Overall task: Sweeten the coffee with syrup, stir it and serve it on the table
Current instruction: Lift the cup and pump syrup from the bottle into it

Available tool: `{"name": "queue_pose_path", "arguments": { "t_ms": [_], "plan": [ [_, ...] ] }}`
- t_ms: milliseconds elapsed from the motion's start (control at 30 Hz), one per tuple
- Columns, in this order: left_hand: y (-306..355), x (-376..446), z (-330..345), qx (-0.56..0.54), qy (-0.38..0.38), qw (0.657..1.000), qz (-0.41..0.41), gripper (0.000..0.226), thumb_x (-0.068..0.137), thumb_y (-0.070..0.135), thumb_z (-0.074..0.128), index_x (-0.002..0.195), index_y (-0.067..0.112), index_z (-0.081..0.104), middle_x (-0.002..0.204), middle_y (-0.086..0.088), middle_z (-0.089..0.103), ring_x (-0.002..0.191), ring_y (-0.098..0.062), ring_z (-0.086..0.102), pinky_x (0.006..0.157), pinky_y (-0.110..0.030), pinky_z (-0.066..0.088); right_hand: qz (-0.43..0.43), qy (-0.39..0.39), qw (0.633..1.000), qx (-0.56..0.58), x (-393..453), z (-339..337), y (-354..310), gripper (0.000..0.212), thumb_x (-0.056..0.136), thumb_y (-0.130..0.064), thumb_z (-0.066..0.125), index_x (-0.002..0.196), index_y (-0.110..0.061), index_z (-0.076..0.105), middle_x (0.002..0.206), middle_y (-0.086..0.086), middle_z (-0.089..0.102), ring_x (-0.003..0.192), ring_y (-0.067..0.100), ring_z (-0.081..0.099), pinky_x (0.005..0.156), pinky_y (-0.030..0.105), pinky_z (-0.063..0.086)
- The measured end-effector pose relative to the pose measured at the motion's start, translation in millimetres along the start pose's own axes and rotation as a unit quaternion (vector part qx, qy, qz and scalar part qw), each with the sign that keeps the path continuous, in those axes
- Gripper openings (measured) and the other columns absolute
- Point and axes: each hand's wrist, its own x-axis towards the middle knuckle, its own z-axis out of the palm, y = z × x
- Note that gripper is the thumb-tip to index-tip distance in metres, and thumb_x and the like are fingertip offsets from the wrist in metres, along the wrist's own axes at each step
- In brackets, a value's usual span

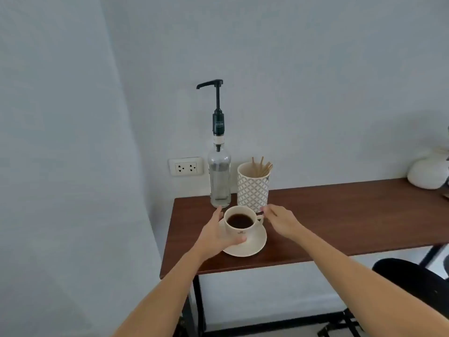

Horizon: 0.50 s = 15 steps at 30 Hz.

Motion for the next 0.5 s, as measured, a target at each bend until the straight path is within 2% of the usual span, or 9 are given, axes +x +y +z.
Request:
{"name": "queue_pose_path", "arguments": {
  "t_ms": [100,167,233,300,367,500],
  "plan": [
    [-1,5,22,-0.015,0.066,0.998,0.020,0.119,0.055,0.042,0.095,0.151,0.032,0.025,0.132,0.022,0.058,0.130,-0.006,0.051,0.106,-0.029,0.042,-0.006,-0.024,0.999,0.044,6,10,9,0.037,0.106,-0.031,0.035,0.084,-0.030,0.064,0.089,-0.009,0.066,0.092,0.015,0.062,0.090,0.037,0.050],
    [-4,11,34,-0.011,0.106,0.994,0.039,0.112,0.050,0.048,0.095,0.143,0.038,0.033,0.124,0.025,0.061,0.124,-0.002,0.055,0.109,-0.040,0.044,-0.031,-0.030,0.999,0.027,7,13,14,0.039,0.106,-0.028,0.037,0.077,-0.034,0.062,0.083,-0.011,0.065,0.089,0.015,0.063,0.080,0.028,0.047],
    [-5,15,41,-0.004,0.147,0.988,0.055,0.107,0.046,0.058,0.093,0.136,0.043,0.038,0.122,0.027,0.062,0.121,-0.001,0.056,0.109,-0.051,0.041,-0.047,-0.033,0.998,0.036,13,13,20,0.037,0.106,-0.026,0.039,0.080,-0.027,0.066,0.082,-0.007,0.068,0.088,0.017,0.067,0.078,0.029,0.049],
    [-3,16,47,-0.002,0.175,0.982,0.067,0.097,0.045,0.057,0.093,0.128,0.047,0.043,0.120,0.026,0.062,0.118,0.000,0.058,0.107,-0.052,0.042,-0.054,-0.044,0.996,0.055,18,13,25,0.035,0.105,-0.024,0.042,0.087,-0.016,0.071,0.084,-0.002,0.071,0.085,0.017,0.070,0.084,0.035,0.053],
    [1,14,51,0.000,0.204,0.976,0.076,0.090,0.047,0.050,0.094,0.123,0.046,0.047,0.118,0.027,0.063,0.115,0.001,0.059,0.105,-0.048,0.045,-0.066,-0.052,0.994,0.074,24,13,29,0.032,0.104,-0.023,0.045,0.092,-0.013,0.073,0.084,-0.001,0.073,0.081,0.012,0.073,0.085,0.036,0.058],
    [12,11,45,-0.020,0.238,0.966,0.094,0.083,0.050,0.034,0.097,0.118,0.041,0.051,0.113,0.027,0.064,0.109,0.003,0.062,0.093,-0.027,0.053,-0.103,-0.062,0.988,0.098,35,8,25,0.031,0.104,-0.024,0.048,0.093,-0.011,0.073,0.087,0.001,0.076,0.080,0.012,0.074,0.083,0.036,0.061]
  ]
}}
